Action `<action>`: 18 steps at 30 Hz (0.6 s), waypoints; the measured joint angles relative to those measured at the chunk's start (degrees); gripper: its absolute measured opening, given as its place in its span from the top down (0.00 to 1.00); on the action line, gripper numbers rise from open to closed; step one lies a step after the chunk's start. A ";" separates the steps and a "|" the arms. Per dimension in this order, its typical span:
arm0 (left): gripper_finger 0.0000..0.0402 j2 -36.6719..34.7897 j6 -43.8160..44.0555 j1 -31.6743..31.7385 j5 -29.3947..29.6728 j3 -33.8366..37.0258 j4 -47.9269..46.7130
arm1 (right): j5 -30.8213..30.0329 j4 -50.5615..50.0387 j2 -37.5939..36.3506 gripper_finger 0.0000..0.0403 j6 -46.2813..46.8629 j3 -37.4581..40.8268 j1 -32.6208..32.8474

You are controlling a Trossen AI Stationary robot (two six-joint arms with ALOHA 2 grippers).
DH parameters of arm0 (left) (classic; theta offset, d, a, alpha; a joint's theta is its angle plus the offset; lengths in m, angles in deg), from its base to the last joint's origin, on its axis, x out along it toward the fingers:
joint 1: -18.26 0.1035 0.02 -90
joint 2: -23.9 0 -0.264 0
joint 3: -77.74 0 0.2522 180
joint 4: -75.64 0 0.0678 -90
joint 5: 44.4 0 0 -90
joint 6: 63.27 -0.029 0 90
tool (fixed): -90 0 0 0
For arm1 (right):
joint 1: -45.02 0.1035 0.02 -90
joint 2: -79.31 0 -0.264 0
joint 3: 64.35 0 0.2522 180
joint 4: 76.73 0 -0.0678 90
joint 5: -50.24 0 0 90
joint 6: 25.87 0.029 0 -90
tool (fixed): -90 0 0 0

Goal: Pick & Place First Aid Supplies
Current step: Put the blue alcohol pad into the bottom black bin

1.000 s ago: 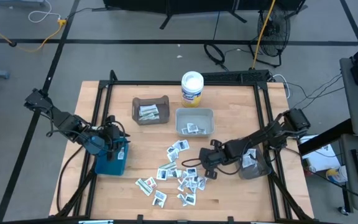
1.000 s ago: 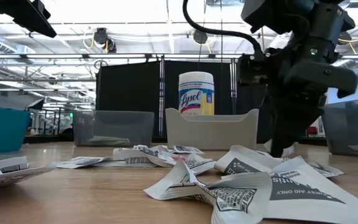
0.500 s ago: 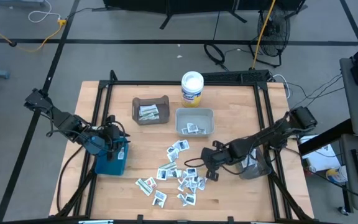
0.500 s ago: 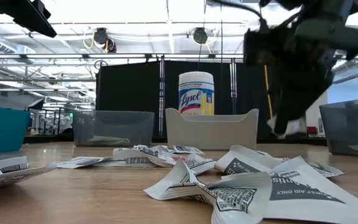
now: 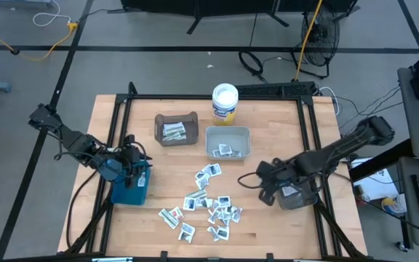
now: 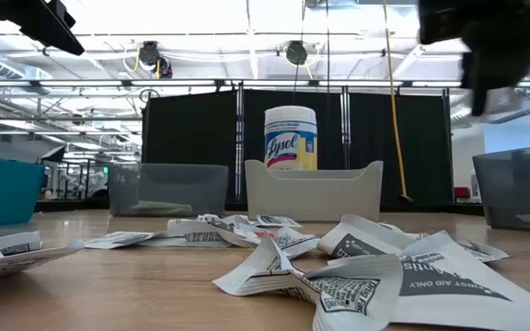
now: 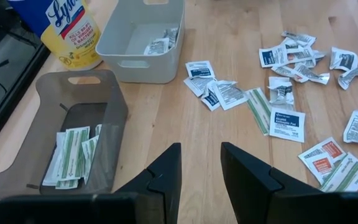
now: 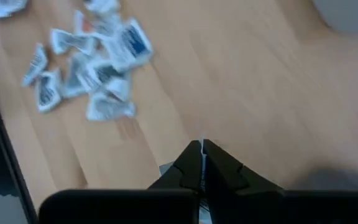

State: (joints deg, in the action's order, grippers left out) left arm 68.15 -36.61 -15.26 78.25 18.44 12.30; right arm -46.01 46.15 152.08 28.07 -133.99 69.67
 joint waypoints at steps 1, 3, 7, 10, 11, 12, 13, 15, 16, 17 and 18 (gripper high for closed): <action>0.71 0.00 0.00 0.00 0.00 0.00 0.00 | -0.05 -1.94 -1.26 1.00 2.11 0.00 0.42; 0.71 0.00 -0.02 0.00 0.00 0.00 0.00 | -1.04 -5.73 -3.40 1.00 6.31 0.00 1.46; 0.71 0.00 -0.63 0.00 0.02 0.00 0.00 | -3.76 -12.61 -7.14 1.00 12.72 0.00 3.59; 0.71 0.00 -0.63 0.00 0.01 0.00 -0.02 | -4.37 -18.22 -8.74 1.00 19.23 0.00 4.79; 0.71 0.00 -0.63 0.00 0.02 0.00 -0.02 | -4.41 -20.21 -8.89 1.00 21.69 -0.02 5.03; 0.71 0.00 -0.63 0.00 0.02 0.00 0.00 | -4.32 -22.25 -8.93 1.00 24.23 -0.02 5.24; 0.71 0.00 -0.63 0.00 0.02 0.00 -0.02 | -4.15 -24.61 -8.91 1.00 26.54 -0.02 5.46; 0.71 0.00 -0.63 0.00 0.02 0.00 -0.02 | -4.15 -28.08 -8.91 1.00 31.29 -0.01 5.94; 0.71 0.00 -0.63 0.00 0.03 0.00 -0.02 | -4.16 -29.22 -8.92 1.00 33.58 0.14 6.11; 0.71 0.00 -0.63 0.00 0.05 0.00 -0.02 | -4.19 -29.74 -8.93 1.00 35.67 0.65 6.23; 0.71 0.00 -0.63 0.00 0.13 0.00 -0.02 | -4.15 -29.94 -8.93 1.00 37.43 1.32 6.25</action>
State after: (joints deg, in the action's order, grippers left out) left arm 68.15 -37.25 -15.26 78.38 18.44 12.28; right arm -50.16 16.21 143.14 65.50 -132.66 75.92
